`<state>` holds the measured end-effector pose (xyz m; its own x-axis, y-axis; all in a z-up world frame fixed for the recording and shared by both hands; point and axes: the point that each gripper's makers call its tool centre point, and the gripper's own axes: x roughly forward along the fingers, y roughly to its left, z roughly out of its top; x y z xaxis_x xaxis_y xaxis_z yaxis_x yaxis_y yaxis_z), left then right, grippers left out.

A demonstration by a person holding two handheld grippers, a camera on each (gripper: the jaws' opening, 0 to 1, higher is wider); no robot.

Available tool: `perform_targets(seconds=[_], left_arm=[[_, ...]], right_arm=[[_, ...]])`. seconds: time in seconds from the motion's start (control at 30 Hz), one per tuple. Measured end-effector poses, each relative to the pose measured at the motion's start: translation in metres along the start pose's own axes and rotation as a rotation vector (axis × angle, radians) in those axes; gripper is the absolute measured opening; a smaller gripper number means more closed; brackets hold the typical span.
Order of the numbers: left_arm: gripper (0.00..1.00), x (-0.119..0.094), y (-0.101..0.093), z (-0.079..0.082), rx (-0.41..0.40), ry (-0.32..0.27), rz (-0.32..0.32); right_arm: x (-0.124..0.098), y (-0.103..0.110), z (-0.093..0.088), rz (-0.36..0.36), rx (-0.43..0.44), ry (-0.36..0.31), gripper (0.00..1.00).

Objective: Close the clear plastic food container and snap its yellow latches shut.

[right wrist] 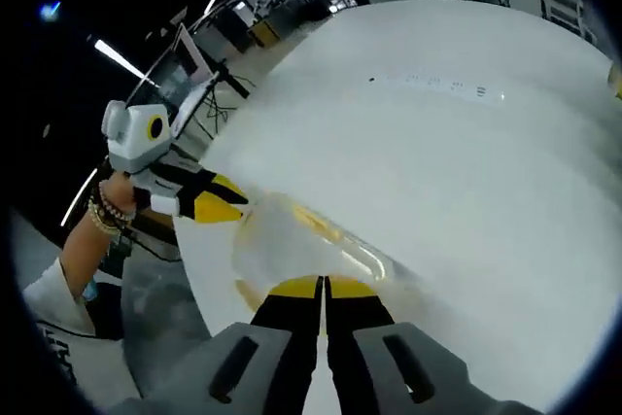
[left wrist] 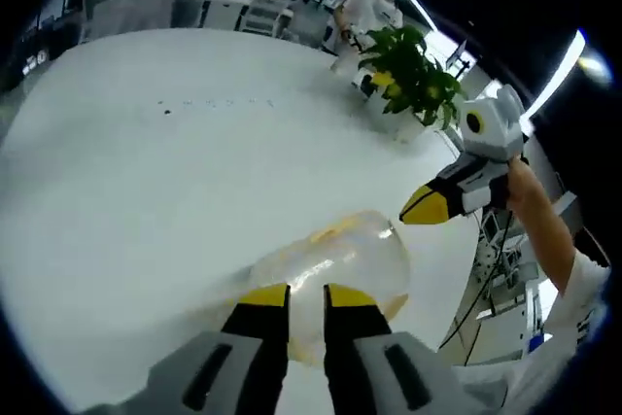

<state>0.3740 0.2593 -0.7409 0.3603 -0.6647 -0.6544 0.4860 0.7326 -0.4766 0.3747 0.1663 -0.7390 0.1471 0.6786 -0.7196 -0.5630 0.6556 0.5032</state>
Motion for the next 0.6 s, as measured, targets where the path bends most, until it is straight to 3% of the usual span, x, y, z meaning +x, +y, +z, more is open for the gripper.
perform_targets(seconds=[0.1,0.27,0.5,0.6], left_arm=[[0.00,0.005,-0.010,-0.001,-0.004,-0.044,-0.014],[0.00,0.019,-0.027,-0.015,0.013,-0.028,-0.055],[0.00,0.032,-0.034,-0.025,0.019,-0.011,-0.069],[0.00,0.035,-0.039,-0.024,-0.003,-0.024,-0.099]], right_arm=[[0.009,0.006,-0.001,0.006,-0.035,0.009,0.00],[0.023,0.012,0.002,0.054,-0.080,0.029,0.00],[0.037,0.007,0.005,0.016,-0.137,0.047,0.00],[0.040,0.008,0.008,0.033,-0.112,0.040,0.00]])
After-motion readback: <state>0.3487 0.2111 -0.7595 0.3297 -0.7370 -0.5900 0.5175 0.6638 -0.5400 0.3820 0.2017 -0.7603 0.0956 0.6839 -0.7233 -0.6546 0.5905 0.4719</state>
